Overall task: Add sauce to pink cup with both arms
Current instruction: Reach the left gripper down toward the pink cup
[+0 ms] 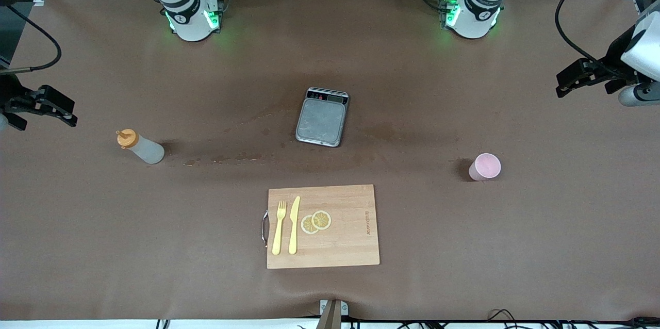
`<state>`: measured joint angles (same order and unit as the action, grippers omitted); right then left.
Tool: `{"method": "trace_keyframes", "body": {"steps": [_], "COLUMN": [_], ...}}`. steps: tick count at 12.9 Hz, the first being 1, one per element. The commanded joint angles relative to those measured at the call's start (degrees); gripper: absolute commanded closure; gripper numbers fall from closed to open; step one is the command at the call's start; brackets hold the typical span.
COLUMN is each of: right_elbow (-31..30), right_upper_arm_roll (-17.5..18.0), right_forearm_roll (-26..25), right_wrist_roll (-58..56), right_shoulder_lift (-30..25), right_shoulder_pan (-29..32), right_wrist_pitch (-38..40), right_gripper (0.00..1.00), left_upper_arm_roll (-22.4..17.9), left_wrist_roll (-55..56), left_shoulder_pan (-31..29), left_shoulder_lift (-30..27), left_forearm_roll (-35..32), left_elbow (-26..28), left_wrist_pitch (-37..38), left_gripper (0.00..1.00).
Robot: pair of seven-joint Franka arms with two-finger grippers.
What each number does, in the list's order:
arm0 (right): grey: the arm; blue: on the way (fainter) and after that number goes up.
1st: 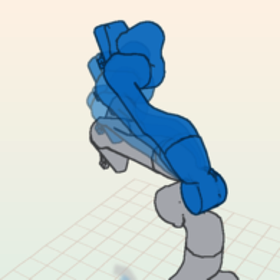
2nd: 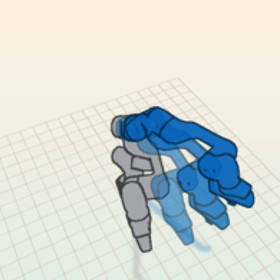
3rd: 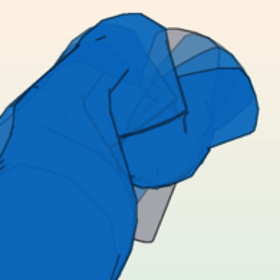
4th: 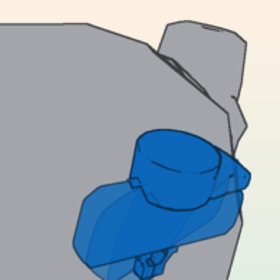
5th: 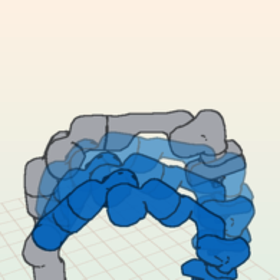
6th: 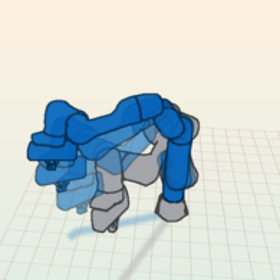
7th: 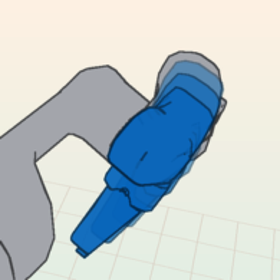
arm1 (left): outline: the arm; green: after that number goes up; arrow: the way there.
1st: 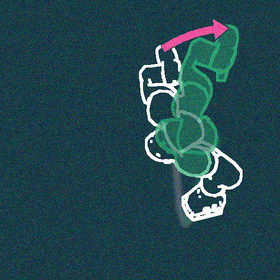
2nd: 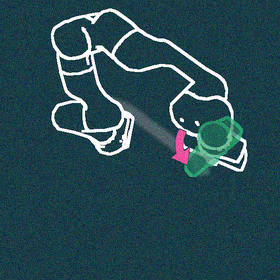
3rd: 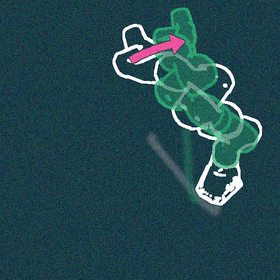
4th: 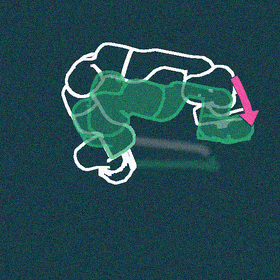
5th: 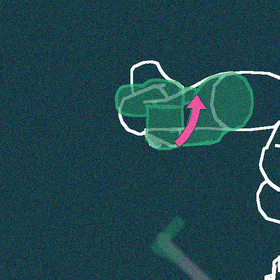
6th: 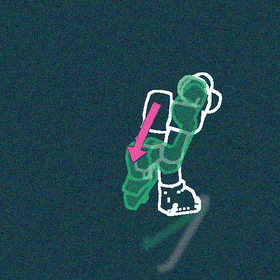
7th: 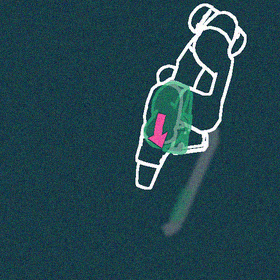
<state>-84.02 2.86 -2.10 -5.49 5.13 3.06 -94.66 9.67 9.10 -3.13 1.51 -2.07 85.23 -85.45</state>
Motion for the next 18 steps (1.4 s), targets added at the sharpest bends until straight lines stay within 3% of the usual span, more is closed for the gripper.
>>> {"method": "trace_keyframes", "body": {"steps": [1,12,14,18], "right_elbow": [-0.26,0.00,0.00,0.00], "right_upper_arm_roll": [0.30,0.30,0.30,0.30], "right_forearm_roll": [-0.28,-0.19,-0.19,-0.54], "right_wrist_roll": [-0.13,-0.49,-0.49,-0.31], "right_shoulder_lift": [-0.21,0.05,0.49,2.69], "right_shoulder_pan": [0.54,0.54,0.80,2.47], "right_wrist_pitch": [0.18,1.06,1.06,0.97], "right_gripper": [0.00,0.00,0.00,0.00], "left_upper_arm_roll": [-0.35,-0.52,-0.61,-0.53], "left_wrist_roll": [-0.66,-0.22,-0.31,-0.22], "left_shoulder_pan": [0.14,-0.30,-0.56,-2.06], "left_shoulder_lift": [-0.90,-0.11,0.51,0.07], "left_forearm_roll": [1.02,1.19,1.19,1.28], "left_elbow": [-0.24,1.60,4.49,16.26], "left_wrist_pitch": [1.51,1.25,-1.89,-15.68], "left_gripper": [0.00,0.00,0.00,0.00]}}
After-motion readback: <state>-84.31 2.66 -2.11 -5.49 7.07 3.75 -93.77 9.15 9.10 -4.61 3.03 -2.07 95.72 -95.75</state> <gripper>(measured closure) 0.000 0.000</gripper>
